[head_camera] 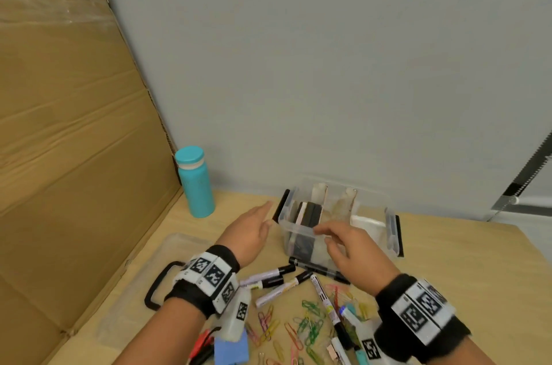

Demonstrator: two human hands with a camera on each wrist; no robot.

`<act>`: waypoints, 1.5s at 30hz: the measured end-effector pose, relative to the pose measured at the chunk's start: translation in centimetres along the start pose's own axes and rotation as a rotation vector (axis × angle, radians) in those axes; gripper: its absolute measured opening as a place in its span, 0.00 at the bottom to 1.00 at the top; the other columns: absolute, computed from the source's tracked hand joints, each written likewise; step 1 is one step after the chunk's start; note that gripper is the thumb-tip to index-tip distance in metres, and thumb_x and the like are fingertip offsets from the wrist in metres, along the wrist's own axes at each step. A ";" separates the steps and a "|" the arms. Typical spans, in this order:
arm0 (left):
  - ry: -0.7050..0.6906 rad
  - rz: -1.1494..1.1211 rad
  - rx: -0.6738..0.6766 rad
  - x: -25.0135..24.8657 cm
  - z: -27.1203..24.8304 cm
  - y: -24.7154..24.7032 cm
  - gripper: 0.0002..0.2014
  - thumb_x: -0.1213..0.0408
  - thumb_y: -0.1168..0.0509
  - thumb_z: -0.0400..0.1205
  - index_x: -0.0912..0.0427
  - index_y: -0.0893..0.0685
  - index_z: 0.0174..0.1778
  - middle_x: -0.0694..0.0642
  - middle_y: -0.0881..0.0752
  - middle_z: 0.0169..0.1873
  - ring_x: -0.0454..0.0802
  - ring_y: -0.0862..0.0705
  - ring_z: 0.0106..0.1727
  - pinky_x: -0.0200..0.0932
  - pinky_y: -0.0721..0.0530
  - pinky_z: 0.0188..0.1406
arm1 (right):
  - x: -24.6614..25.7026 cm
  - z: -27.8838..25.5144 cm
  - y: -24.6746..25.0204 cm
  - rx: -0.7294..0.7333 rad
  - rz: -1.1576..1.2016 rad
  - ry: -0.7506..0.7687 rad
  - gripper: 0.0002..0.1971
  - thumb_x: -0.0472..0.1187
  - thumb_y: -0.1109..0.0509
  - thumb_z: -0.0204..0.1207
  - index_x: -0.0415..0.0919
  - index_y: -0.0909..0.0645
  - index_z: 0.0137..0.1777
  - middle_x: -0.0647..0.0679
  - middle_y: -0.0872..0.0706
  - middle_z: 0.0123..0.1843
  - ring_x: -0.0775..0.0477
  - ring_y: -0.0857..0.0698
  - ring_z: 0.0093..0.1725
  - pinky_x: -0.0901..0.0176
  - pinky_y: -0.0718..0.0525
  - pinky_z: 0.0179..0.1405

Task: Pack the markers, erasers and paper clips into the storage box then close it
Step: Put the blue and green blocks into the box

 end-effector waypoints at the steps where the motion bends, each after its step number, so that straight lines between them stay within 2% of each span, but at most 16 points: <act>1: 0.005 0.001 0.003 0.6 -1.5 0.3 0.24 0.58 0.48 0.87 0.53 0.38 0.81 0.53 0.28 0.76 0.48 0.26 0.72 0.43 0.28 0.72 | -0.4 -1.2 -0.1 -0.021 0.022 0.008 0.15 0.39 0.41 0.83 0.51 0.22 0.66 0.61 0.16 0.60 0.63 0.20 0.62 0.66 0.24 0.66; 5: 0.097 0.058 0.119 3.4 -8.3 -0.1 0.20 0.54 0.42 0.85 0.51 0.27 0.74 0.47 0.21 0.69 0.43 0.21 0.66 0.40 0.24 0.65 | -1.4 -5.4 -1.3 -0.076 0.072 0.032 0.14 0.38 0.39 0.82 0.52 0.21 0.63 0.63 0.15 0.56 0.69 0.19 0.58 0.78 0.23 0.58; 7: 0.151 0.140 0.219 4.4 -11.4 -1.5 0.22 0.50 0.39 0.83 0.50 0.25 0.72 0.47 0.21 0.68 0.45 0.21 0.66 0.42 0.23 0.66 | -1.7 -7.0 -2.6 -0.056 0.047 0.034 0.13 0.39 0.39 0.82 0.53 0.20 0.62 0.64 0.15 0.55 0.67 0.18 0.57 0.76 0.22 0.56; 10: 0.191 0.253 0.360 5.1 -14.0 -4.2 0.24 0.49 0.36 0.80 0.48 0.26 0.72 0.49 0.22 0.67 0.48 0.23 0.66 0.45 0.22 0.64 | -2.1 -8.8 -5.0 0.022 -0.025 0.022 0.12 0.40 0.39 0.82 0.53 0.19 0.61 0.62 0.16 0.56 0.64 0.19 0.56 0.68 0.21 0.59; 14: 0.175 0.359 0.407 5.1 -14.2 -6.1 0.25 0.50 0.36 0.80 0.50 0.29 0.73 0.51 0.27 0.68 0.52 0.27 0.68 0.48 0.23 0.64 | -2.3 -10.2 -7.2 0.131 -0.124 -0.002 0.12 0.40 0.40 0.83 0.53 0.19 0.61 0.63 0.19 0.56 0.64 0.23 0.57 0.80 0.30 0.54; 17: 0.149 0.397 0.420 5.2 -13.6 -6.7 0.27 0.49 0.37 0.80 0.50 0.31 0.75 0.52 0.28 0.71 0.53 0.31 0.72 0.50 0.25 0.68 | -1.3 -10.8 -8.0 0.167 -0.182 -0.005 0.12 0.42 0.42 0.84 0.52 0.20 0.63 0.59 0.18 0.59 0.59 0.21 0.61 0.72 0.27 0.57; 20: 0.122 0.464 0.464 5.4 -13.0 -7.1 0.28 0.47 0.38 0.80 0.51 0.31 0.75 0.53 0.27 0.71 0.55 0.30 0.72 0.52 0.26 0.70 | 1.3 -11.1 -9.5 0.208 -0.266 0.098 0.13 0.44 0.42 0.83 0.51 0.21 0.63 0.58 0.19 0.60 0.57 0.22 0.61 0.67 0.23 0.59; 23: 0.087 0.536 0.500 5.3 -12.7 -7.7 0.28 0.45 0.38 0.79 0.54 0.29 0.73 0.56 0.25 0.69 0.56 0.30 0.72 0.53 0.26 0.68 | 5.2 -11.3 -12.4 0.269 -0.348 0.294 0.10 0.47 0.40 0.77 0.53 0.20 0.55 0.58 0.17 0.51 0.57 0.20 0.51 0.63 0.15 0.46; 25: 0.053 0.568 0.495 5.1 -12.5 -7.7 0.26 0.49 0.37 0.78 0.55 0.27 0.71 0.56 0.23 0.67 0.57 0.29 0.72 0.51 0.26 0.67 | 7.4 -11.5 -15.2 0.351 -0.417 0.449 0.10 0.48 0.37 0.73 0.51 0.19 0.52 0.57 0.18 0.49 0.56 0.19 0.47 0.64 0.14 0.40; 28: 0.043 0.457 0.390 5.4 -12.0 -5.9 0.26 0.48 0.35 0.76 0.52 0.24 0.69 0.55 0.18 0.61 0.56 0.23 0.65 0.49 0.22 0.62 | 9.8 -11.6 -18.7 0.432 -0.509 0.658 0.14 0.54 0.33 0.70 0.51 0.20 0.54 0.56 0.19 0.52 0.55 0.20 0.51 0.65 0.16 0.42; 31: 0.118 0.223 0.237 7.0 -11.7 -2.6 0.25 0.43 0.35 0.71 0.51 0.20 0.62 0.52 0.16 0.54 0.52 0.19 0.56 0.50 0.18 0.55 | 10.8 -10.9 -20.9 0.481 -0.586 0.720 0.24 0.61 0.34 0.65 0.55 0.24 0.61 0.58 0.21 0.57 0.56 0.23 0.54 0.66 0.19 0.43; 33: 0.165 0.114 0.182 8.2 -11.7 -0.9 0.24 0.43 0.34 0.72 0.51 0.20 0.61 0.50 0.17 0.54 0.49 0.18 0.54 0.49 0.17 0.54 | 11.0 -10.7 -22.3 0.546 -0.581 0.746 0.29 0.61 0.32 0.65 0.56 0.28 0.67 0.58 0.20 0.61 0.54 0.20 0.56 0.66 0.18 0.46; 36: 0.187 0.034 0.151 9.3 -11.5 0.9 0.24 0.44 0.34 0.74 0.51 0.21 0.63 0.50 0.19 0.56 0.48 0.18 0.54 0.48 0.17 0.56 | 10.8 -10.4 -23.4 0.602 -0.578 0.719 0.30 0.60 0.27 0.66 0.54 0.26 0.68 0.56 0.16 0.58 0.51 0.17 0.55 0.65 0.17 0.48; 40: 0.183 -0.048 0.131 9.4 -11.2 1.9 0.34 0.35 0.44 0.63 0.51 0.20 0.61 0.49 0.19 0.55 0.47 0.16 0.51 0.47 0.17 0.55 | 11.5 -9.4 -22.4 0.607 -0.377 0.544 0.27 0.47 0.28 0.73 0.40 0.28 0.70 0.39 0.23 0.64 0.37 0.24 0.62 0.46 0.20 0.57; 42: 0.176 -0.069 0.118 9.2 -10.7 1.7 0.33 0.36 0.43 0.65 0.51 0.21 0.62 0.50 0.19 0.55 0.48 0.16 0.50 0.48 0.16 0.55 | 11.2 -8.8 -20.4 0.519 -0.215 0.384 0.27 0.47 0.28 0.72 0.43 0.31 0.69 0.44 0.27 0.65 0.40 0.25 0.60 0.48 0.21 0.53; 45: 0.187 -0.121 0.072 8.7 -10.0 1.5 0.24 0.46 0.37 0.76 0.53 0.22 0.65 0.52 0.21 0.58 0.50 0.16 0.51 0.50 0.18 0.57 | 9.7 -7.5 -16.1 0.416 0.042 0.105 0.25 0.49 0.24 0.68 0.54 0.34 0.59 0.54 0.28 0.60 0.47 0.21 0.53 0.48 0.17 0.49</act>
Point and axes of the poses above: each hand's wrist, its own z-axis towards the middle knuckle, its own y-axis out of the back of the hand, x = y × z, the point moved 7 cm from there along z, towards the middle knuckle
